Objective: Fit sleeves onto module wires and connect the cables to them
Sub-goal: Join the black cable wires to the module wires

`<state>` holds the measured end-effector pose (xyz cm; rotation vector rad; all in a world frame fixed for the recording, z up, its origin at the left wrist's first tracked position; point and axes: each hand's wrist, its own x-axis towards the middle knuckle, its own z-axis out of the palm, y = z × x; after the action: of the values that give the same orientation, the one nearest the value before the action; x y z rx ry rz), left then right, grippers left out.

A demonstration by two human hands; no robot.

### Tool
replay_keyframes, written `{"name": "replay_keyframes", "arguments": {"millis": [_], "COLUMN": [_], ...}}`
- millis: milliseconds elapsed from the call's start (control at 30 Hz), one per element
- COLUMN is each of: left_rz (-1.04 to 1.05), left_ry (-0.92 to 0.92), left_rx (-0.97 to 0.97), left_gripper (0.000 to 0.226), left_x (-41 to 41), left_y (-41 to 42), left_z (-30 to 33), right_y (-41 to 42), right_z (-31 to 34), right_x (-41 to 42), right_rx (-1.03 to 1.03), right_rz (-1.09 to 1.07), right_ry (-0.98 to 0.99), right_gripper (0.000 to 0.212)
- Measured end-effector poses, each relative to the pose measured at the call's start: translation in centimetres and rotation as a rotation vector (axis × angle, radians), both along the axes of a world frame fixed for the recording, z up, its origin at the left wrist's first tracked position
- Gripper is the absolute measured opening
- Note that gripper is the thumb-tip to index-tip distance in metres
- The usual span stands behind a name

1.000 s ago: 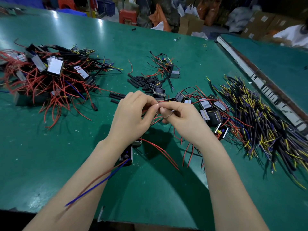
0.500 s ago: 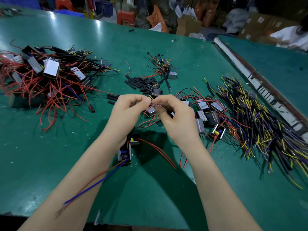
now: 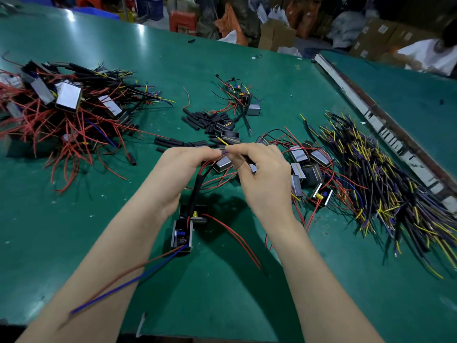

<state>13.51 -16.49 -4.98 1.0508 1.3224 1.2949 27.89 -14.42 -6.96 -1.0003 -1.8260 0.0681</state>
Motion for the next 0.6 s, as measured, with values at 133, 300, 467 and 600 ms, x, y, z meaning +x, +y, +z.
{"name": "replay_keyframes", "arguments": {"millis": [133, 300, 467, 600], "left_rz": [0.028, 0.001, -0.029, -0.037], "left_ry": [0.034, 0.021, 0.059, -0.027], "left_rx": [0.005, -0.026, -0.019, -0.045], "left_gripper": [0.020, 0.014, 0.025, 0.030], "left_x": [-0.10, 0.22, 0.05, 0.04], "left_y": [0.09, -0.09, -0.13, -0.10], "left_z": [-0.04, 0.20, 0.31, 0.45], "right_y": [-0.02, -0.10, -0.21, -0.29], "right_z": [-0.04, 0.16, 0.44, 0.60], "right_x": [-0.07, -0.06, 0.03, -0.04], "right_rx": [0.047, 0.081, 0.062, 0.027], "right_rz": [0.004, 0.033, 0.028, 0.044], "right_ry": [0.008, 0.013, 0.017, -0.011], "right_gripper": [0.015, 0.017, 0.016, 0.012]}}
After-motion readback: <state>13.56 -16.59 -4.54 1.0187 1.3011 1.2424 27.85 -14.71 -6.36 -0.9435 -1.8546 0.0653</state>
